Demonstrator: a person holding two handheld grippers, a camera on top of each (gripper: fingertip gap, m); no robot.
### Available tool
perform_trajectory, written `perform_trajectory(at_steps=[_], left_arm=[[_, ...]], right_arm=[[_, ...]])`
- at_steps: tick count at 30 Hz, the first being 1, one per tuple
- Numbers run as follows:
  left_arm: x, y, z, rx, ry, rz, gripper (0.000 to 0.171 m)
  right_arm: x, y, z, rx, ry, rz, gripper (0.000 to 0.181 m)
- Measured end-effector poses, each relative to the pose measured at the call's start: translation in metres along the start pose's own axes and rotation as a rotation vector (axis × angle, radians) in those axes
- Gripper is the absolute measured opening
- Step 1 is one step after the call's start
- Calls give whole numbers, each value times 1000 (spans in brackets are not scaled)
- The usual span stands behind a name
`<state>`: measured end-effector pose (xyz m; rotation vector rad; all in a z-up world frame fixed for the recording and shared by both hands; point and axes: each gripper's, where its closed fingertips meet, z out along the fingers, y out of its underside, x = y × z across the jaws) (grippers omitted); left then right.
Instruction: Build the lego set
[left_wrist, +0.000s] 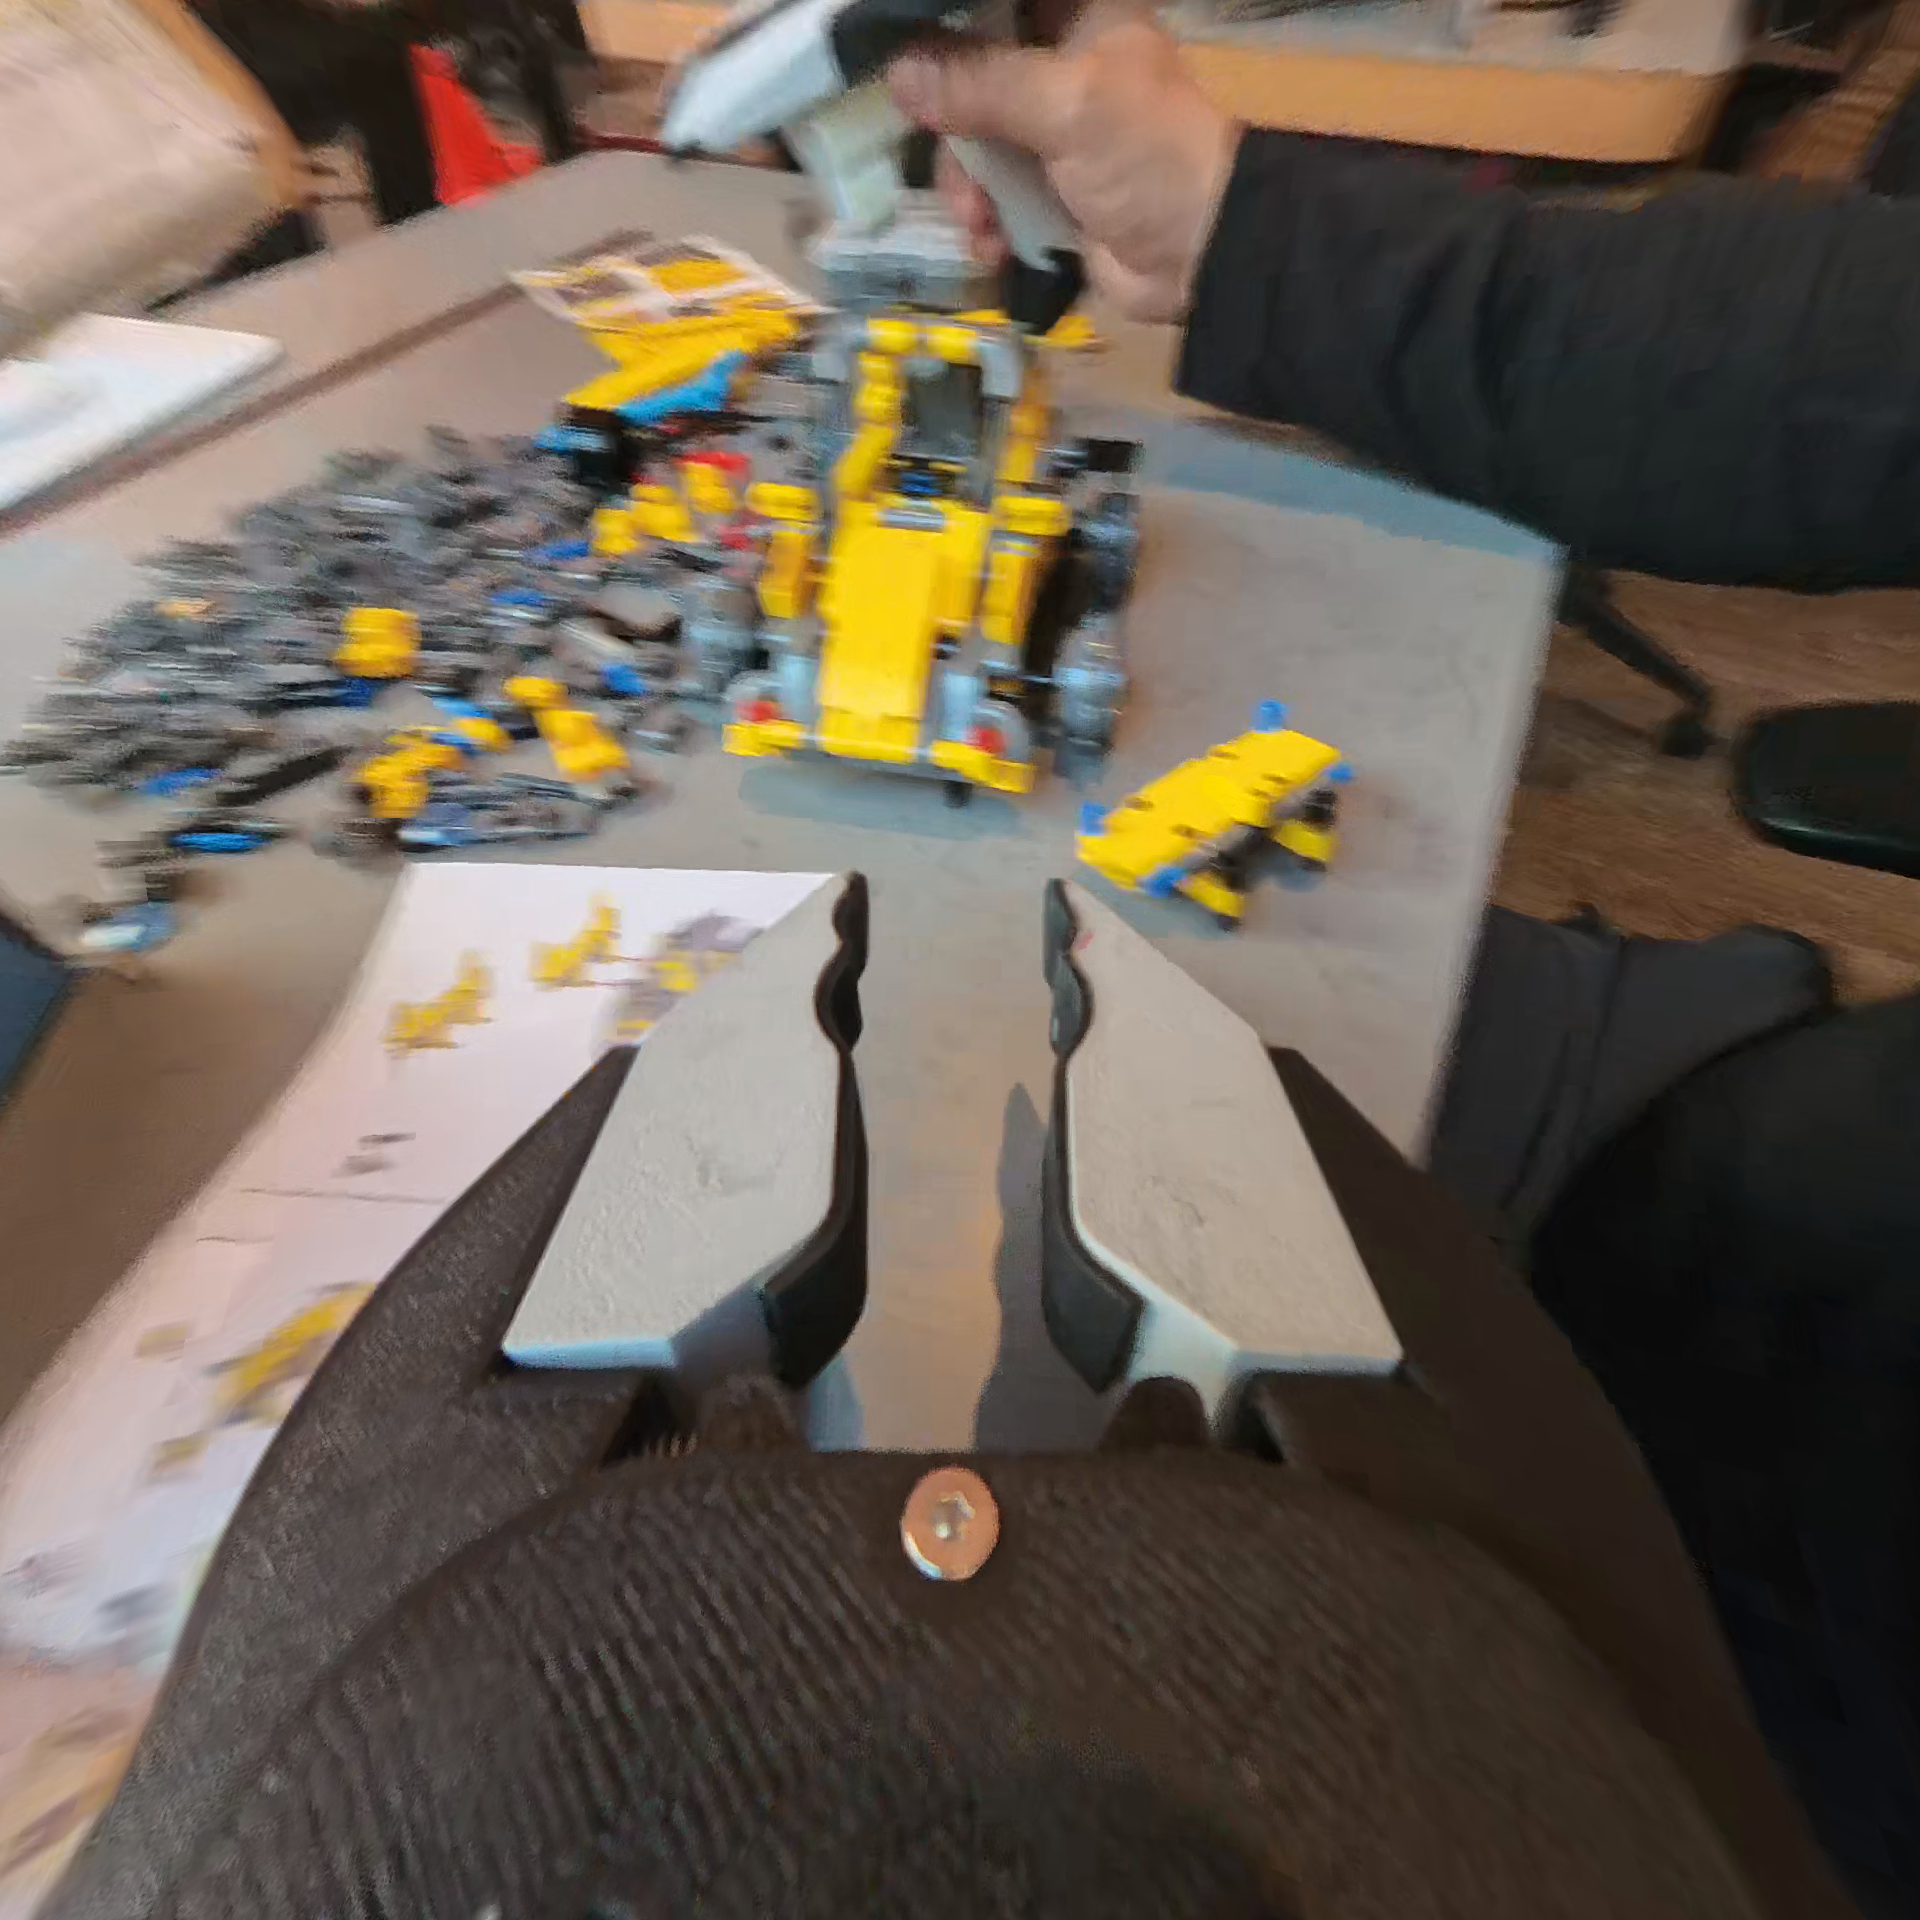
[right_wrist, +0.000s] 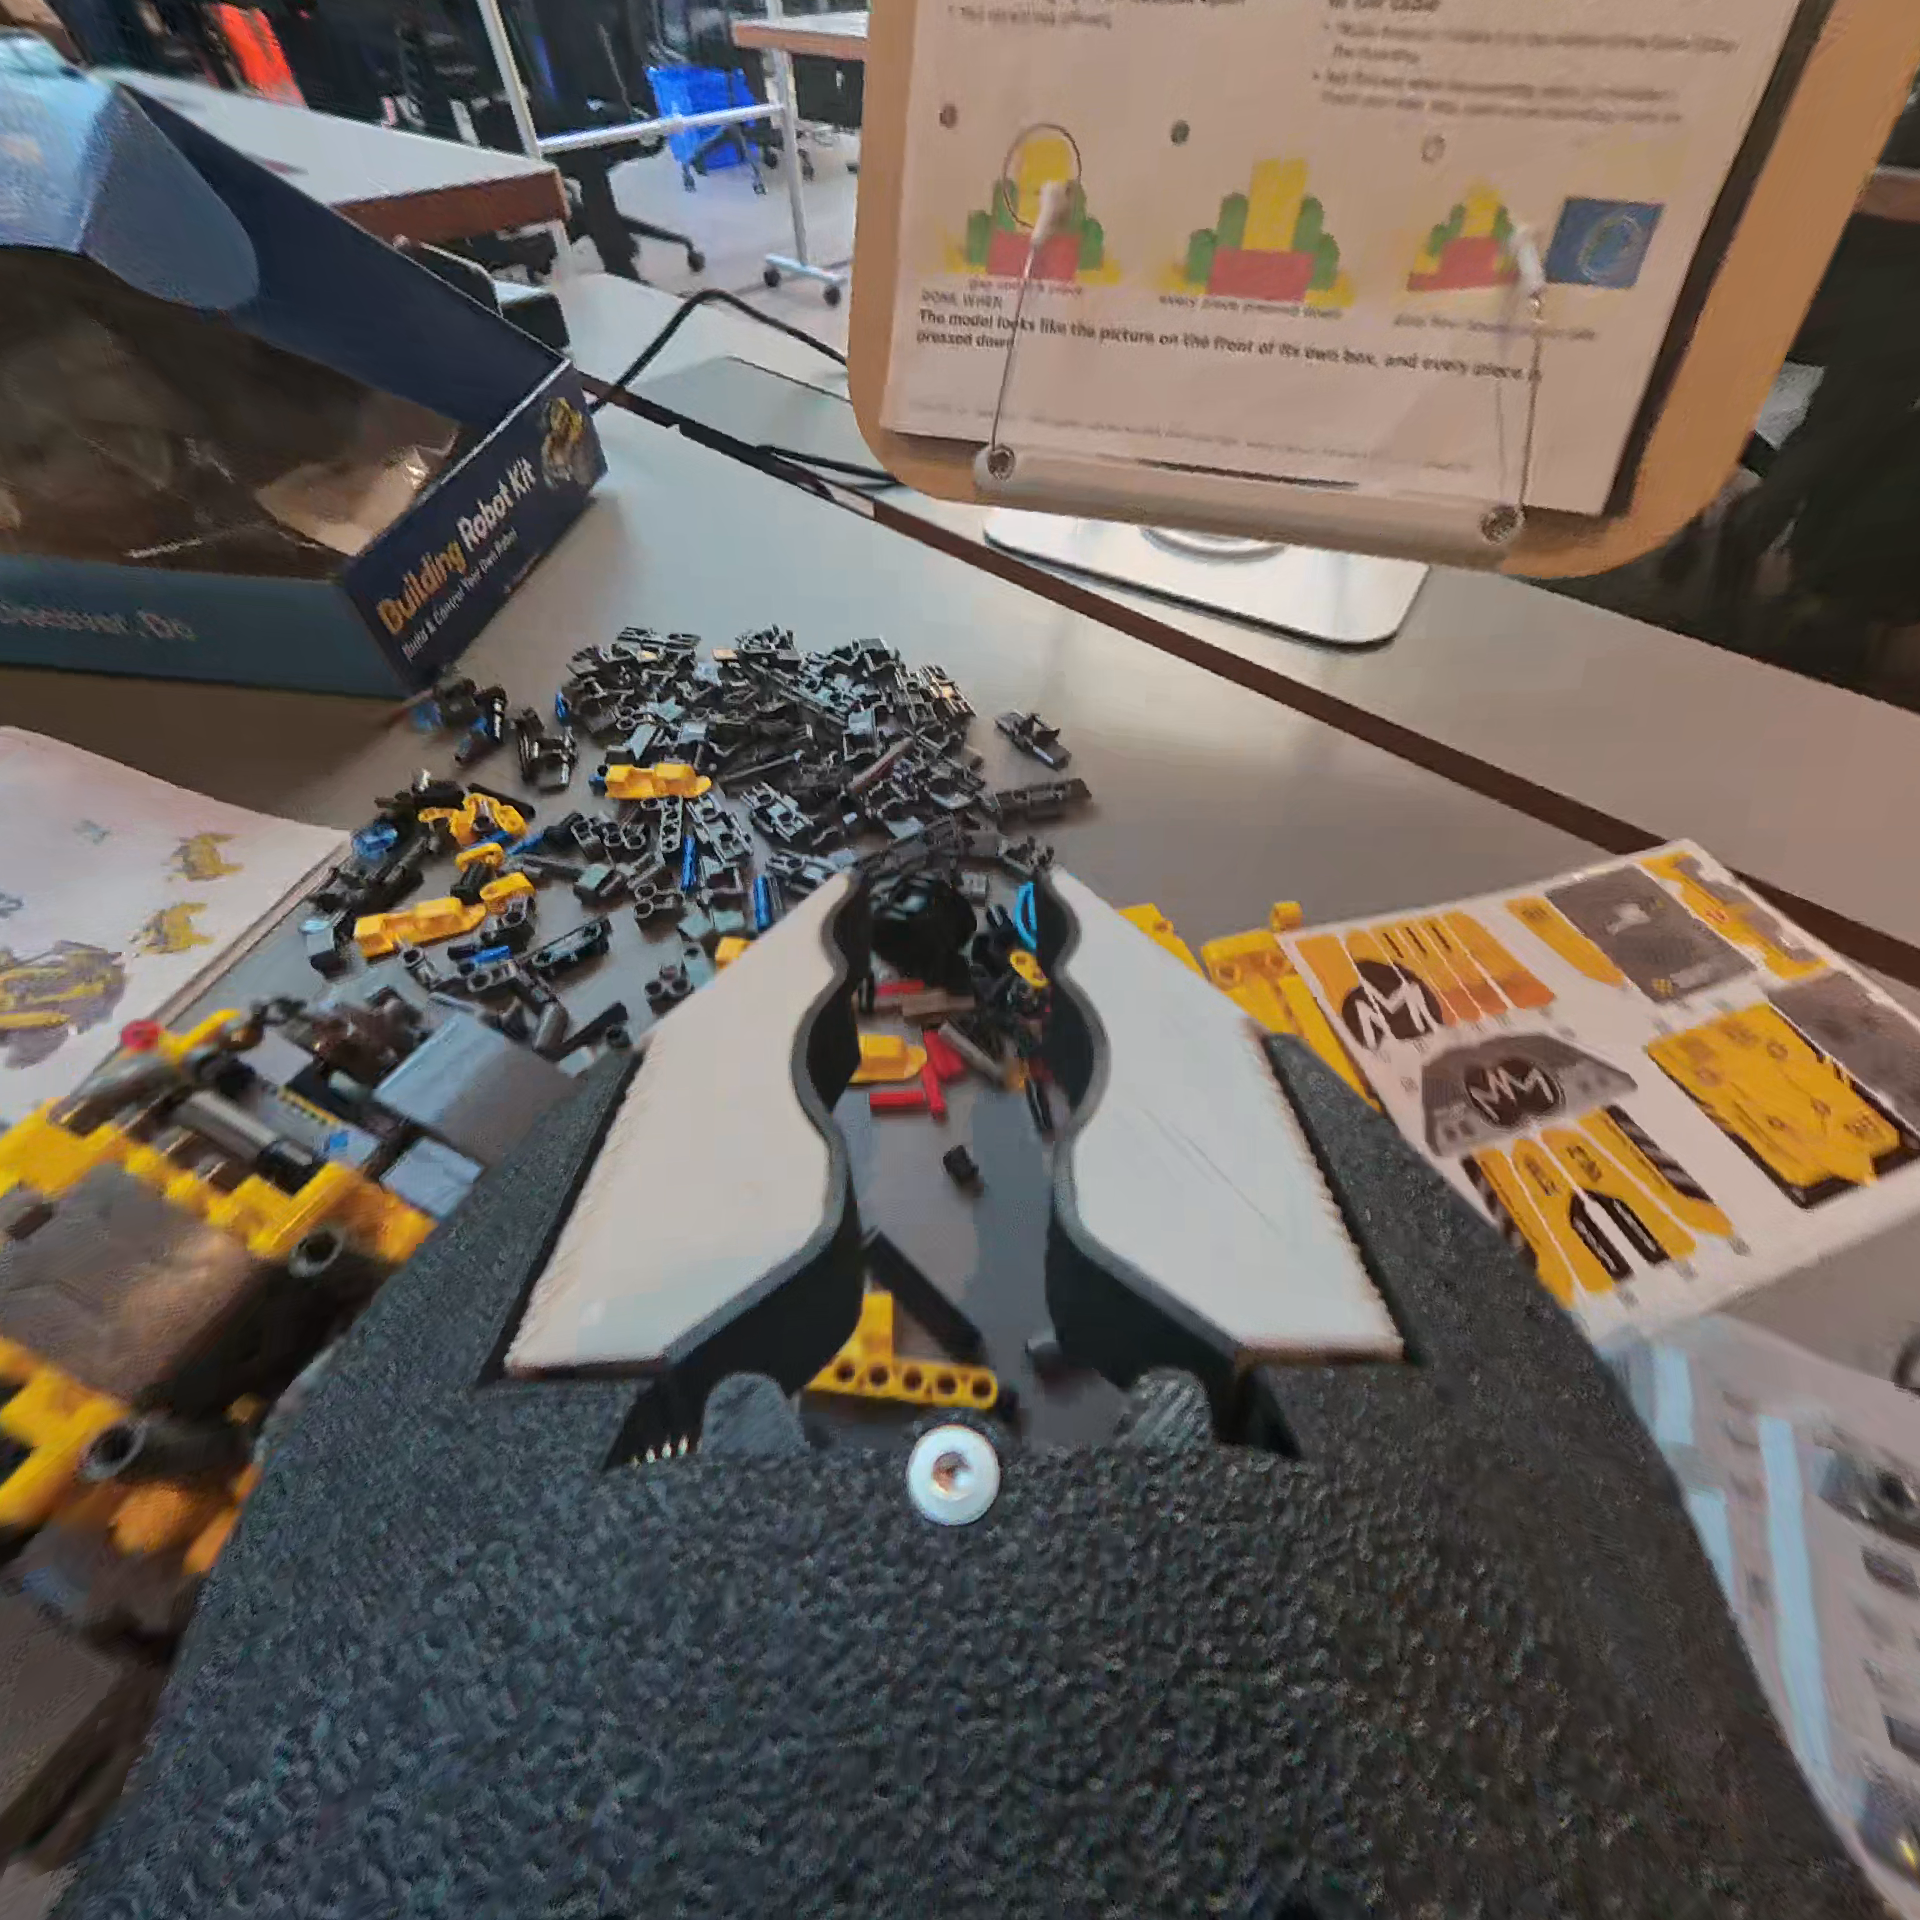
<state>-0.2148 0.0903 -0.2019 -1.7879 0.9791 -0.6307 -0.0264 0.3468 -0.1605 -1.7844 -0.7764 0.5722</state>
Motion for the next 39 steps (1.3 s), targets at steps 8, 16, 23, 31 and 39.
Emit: perform_trajectory(at_steps=[8,16,23,31,39], left_arm=[[-141,-133,-1,-28,-322,96,27],[-127,-186,118,-59,-275,-19,27],[-137,-116,142,-96,-278,-16,25],[-131,-98,146,-155,-269,123,32],[-136,-83,152,-208,-268,50,28]], right_arm=[[-4,26,31,-107,18,-112,27],[6,29,28,-89,57,-133,25],[-2,32,31,-104,71,-190,22],[1,48,39,-186,71,-171,23],[0,51,41,-195,62,-177,22]])
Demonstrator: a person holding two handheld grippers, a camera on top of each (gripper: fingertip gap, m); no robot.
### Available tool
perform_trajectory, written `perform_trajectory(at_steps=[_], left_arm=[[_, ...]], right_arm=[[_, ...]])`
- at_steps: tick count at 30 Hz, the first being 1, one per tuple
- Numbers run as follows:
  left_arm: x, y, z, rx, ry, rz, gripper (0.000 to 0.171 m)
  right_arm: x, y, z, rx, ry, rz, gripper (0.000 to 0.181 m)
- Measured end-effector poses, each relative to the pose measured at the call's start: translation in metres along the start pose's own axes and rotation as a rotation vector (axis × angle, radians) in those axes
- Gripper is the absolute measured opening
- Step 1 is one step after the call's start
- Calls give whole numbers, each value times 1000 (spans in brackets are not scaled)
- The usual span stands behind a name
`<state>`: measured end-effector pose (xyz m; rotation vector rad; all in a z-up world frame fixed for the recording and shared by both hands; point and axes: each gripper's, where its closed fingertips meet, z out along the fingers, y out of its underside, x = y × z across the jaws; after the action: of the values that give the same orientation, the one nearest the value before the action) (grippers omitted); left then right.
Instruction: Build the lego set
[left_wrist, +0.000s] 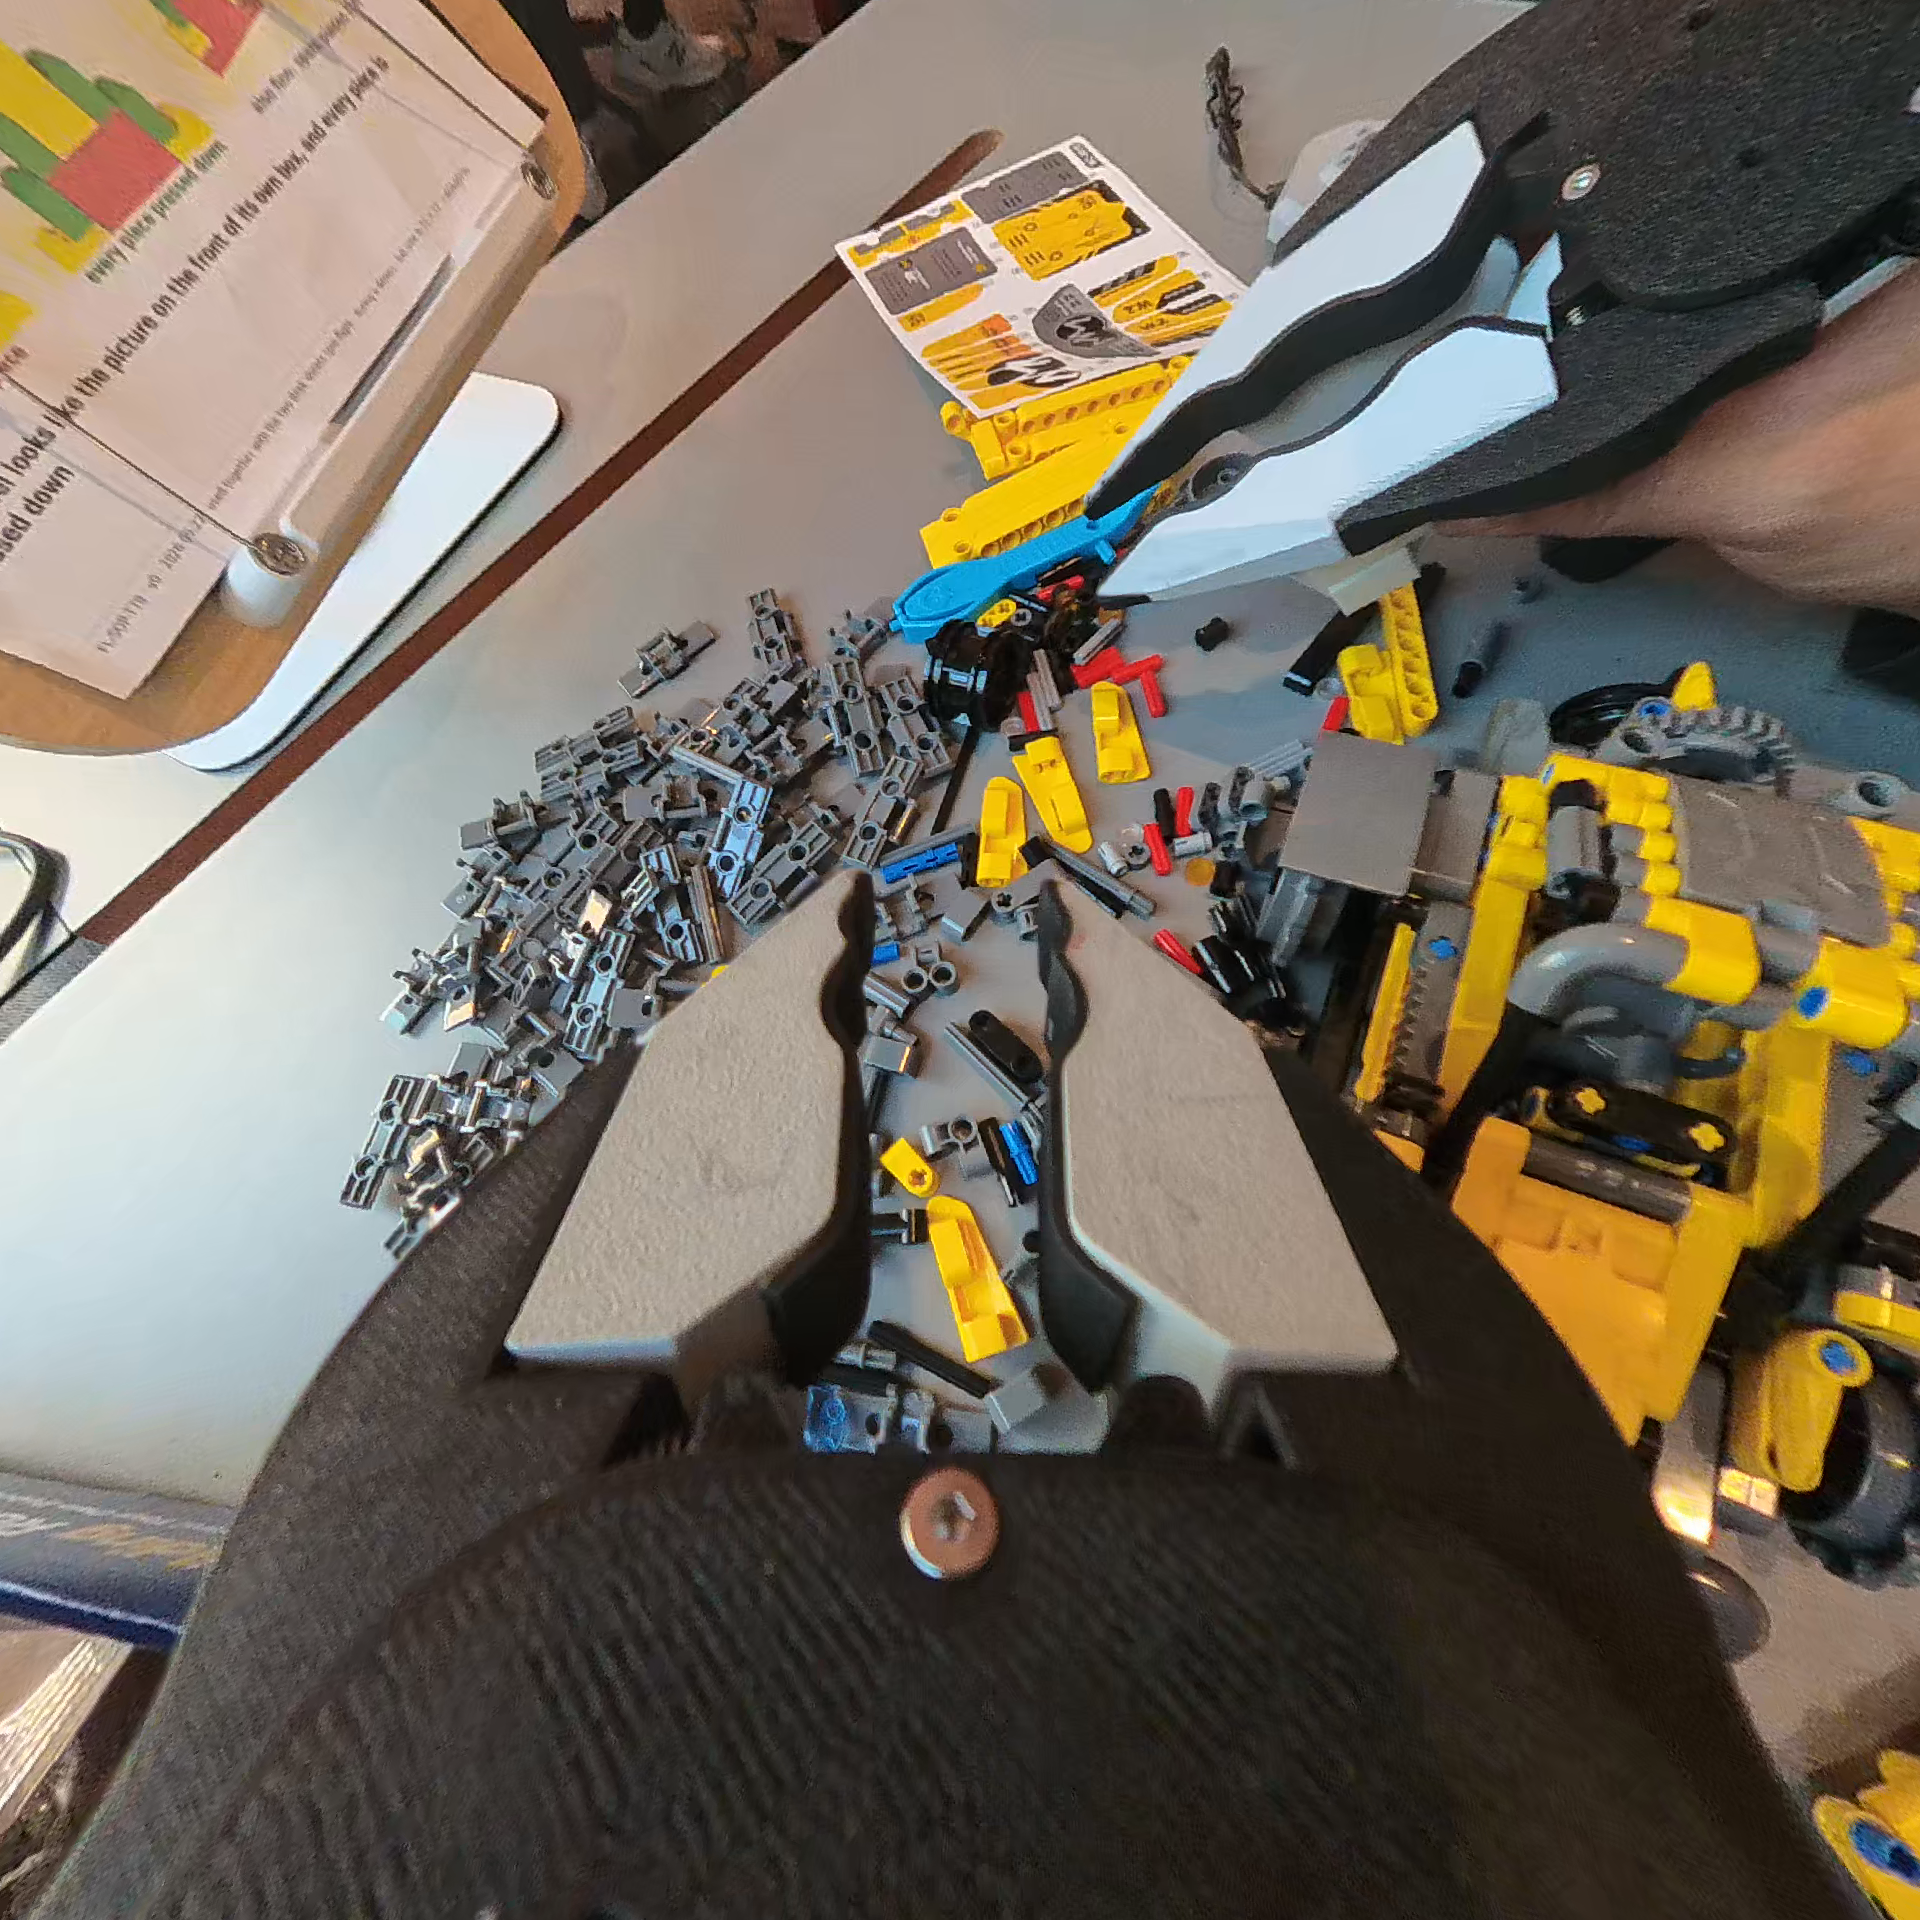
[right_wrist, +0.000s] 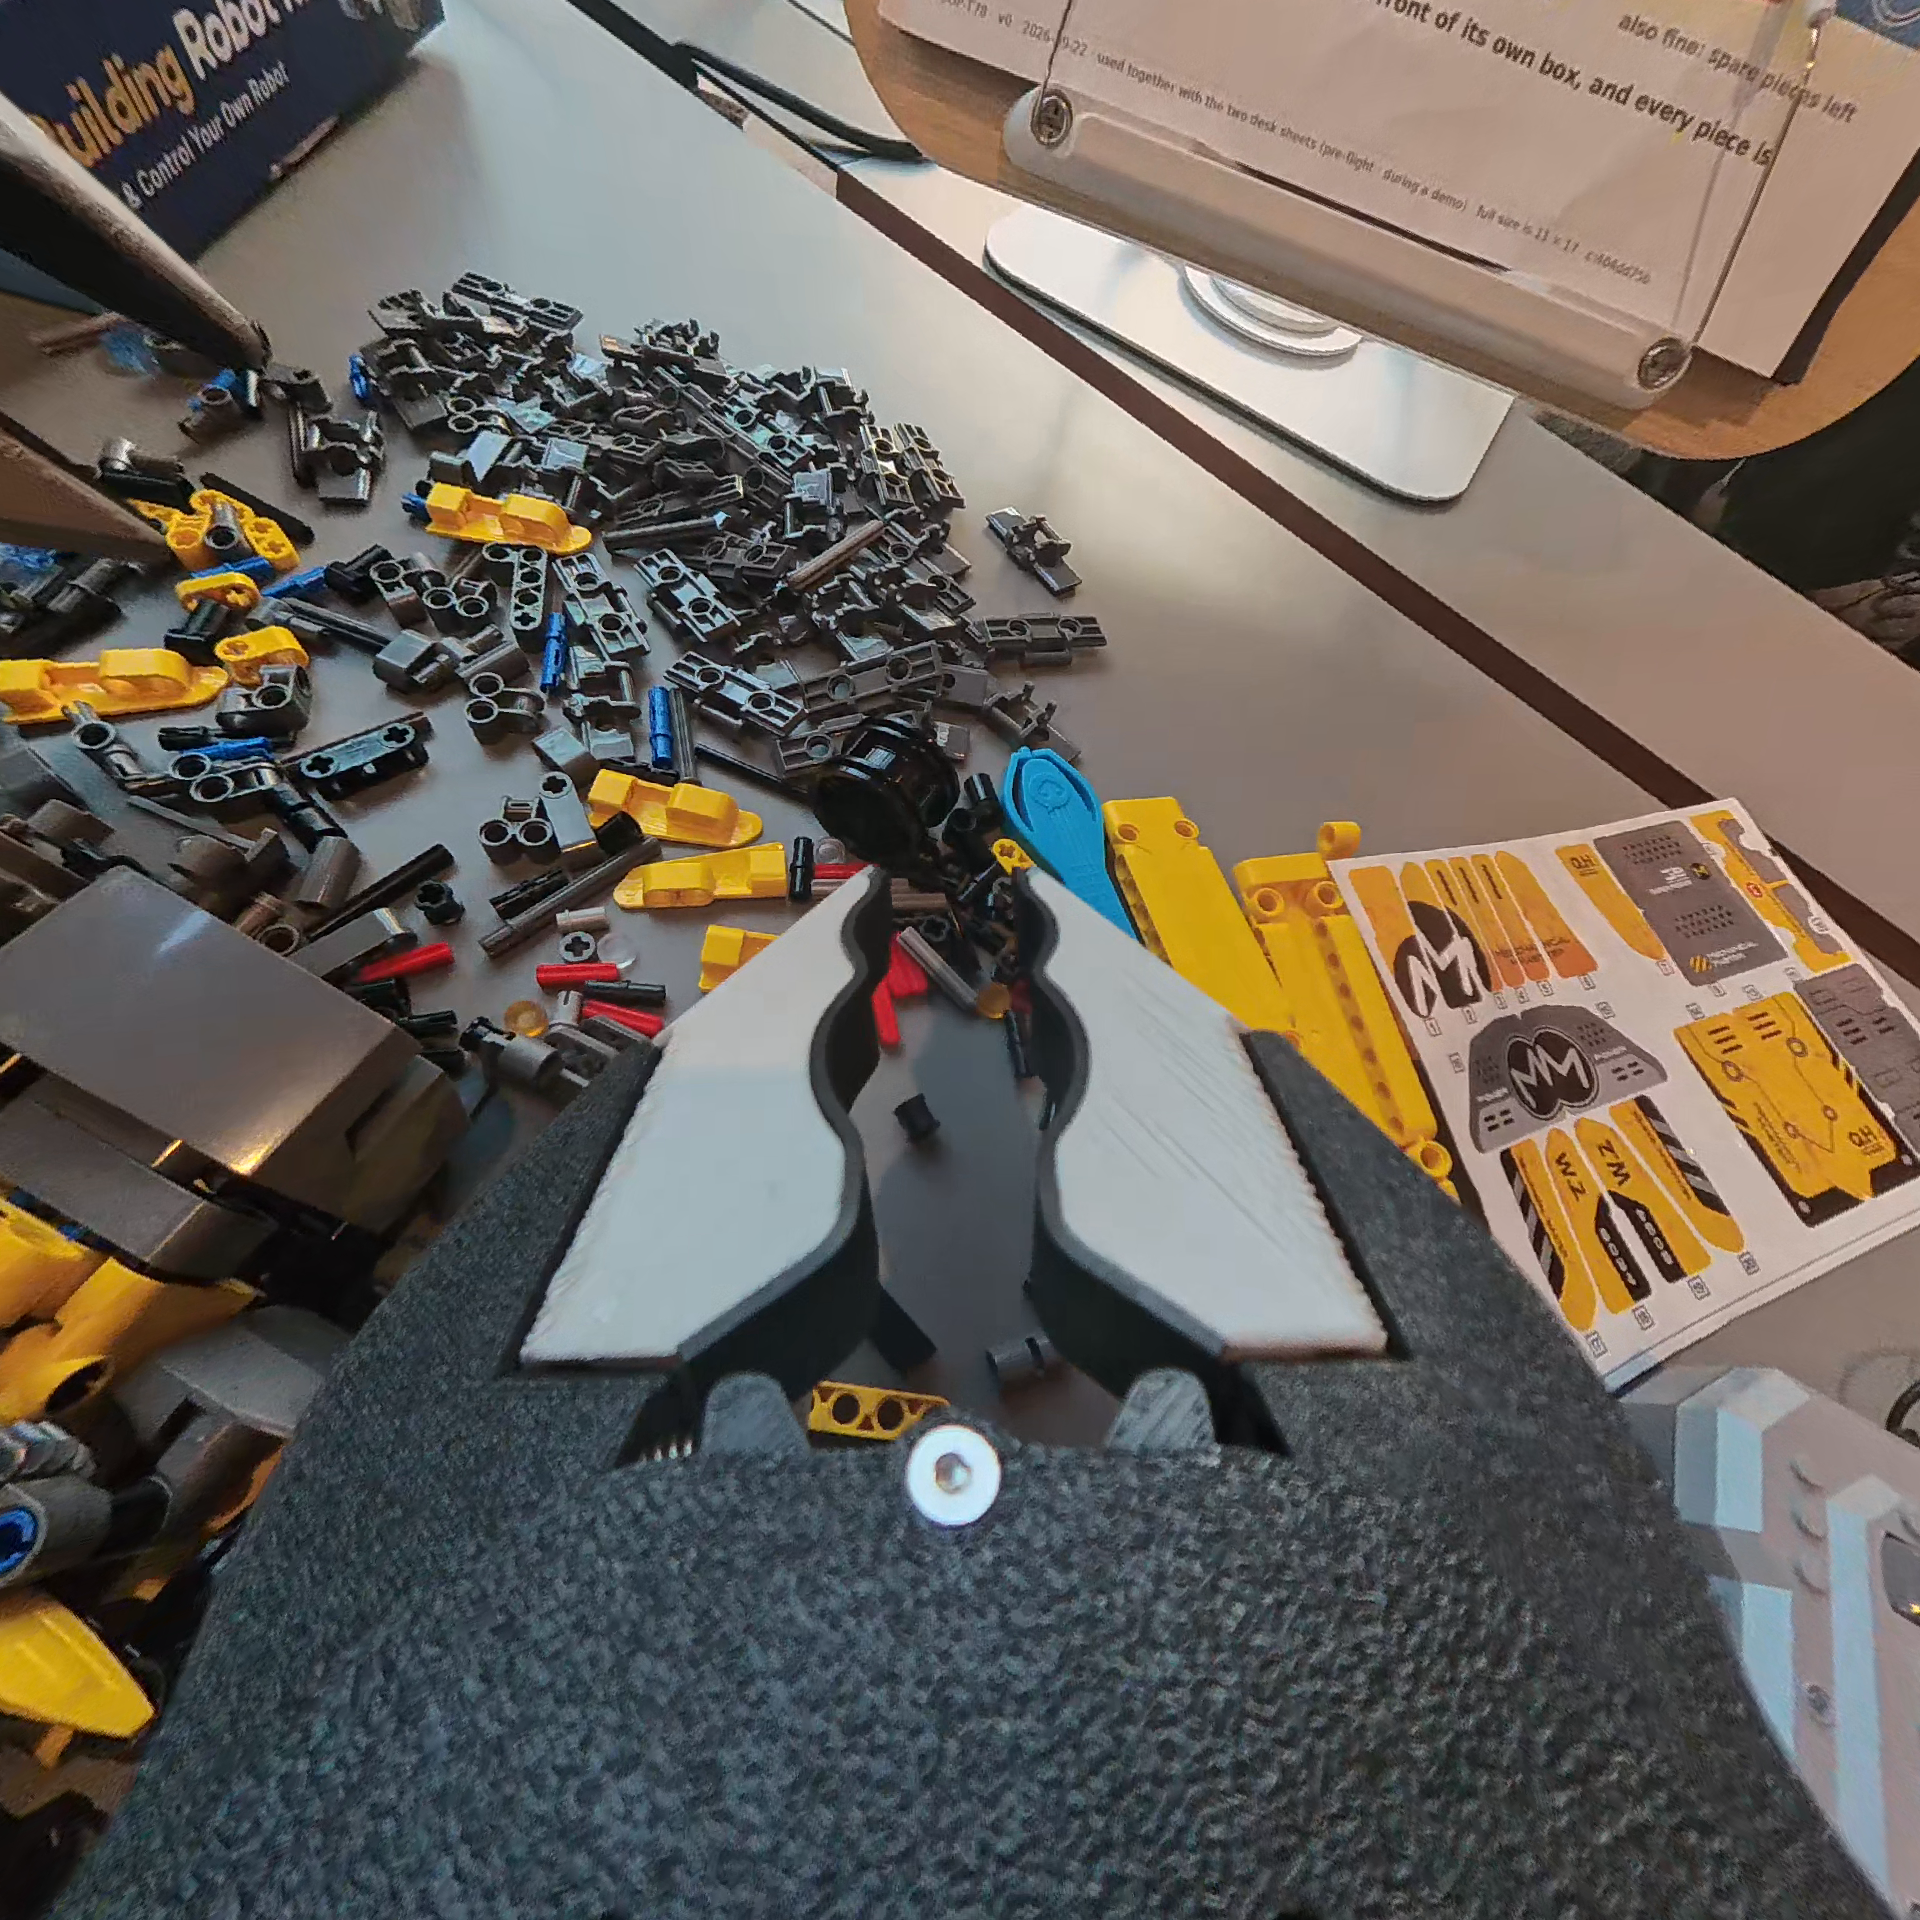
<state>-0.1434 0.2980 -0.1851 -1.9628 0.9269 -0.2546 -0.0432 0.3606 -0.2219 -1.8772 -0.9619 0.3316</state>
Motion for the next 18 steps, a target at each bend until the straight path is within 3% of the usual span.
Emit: perform_trajectory(at_steps=[8,11,14,16,18], left_arm=[[-2,-6,-6,29,12,-40,30],[1,-4,-2,28,33,-91,33],[6,-13,-4,91,99,-172,35],[5,-17,-5,114,85,-177,38],[5,-16,-2,102,52,-154,42]], right_arm=[[1,-1,1,3,4,4,23],[19,-6,-5,36,104,22,41],[49,-9,-18,94,203,198,53],[37,-26,-29,195,86,212,51],[-8,-42,-38,259,-172,103,28]])
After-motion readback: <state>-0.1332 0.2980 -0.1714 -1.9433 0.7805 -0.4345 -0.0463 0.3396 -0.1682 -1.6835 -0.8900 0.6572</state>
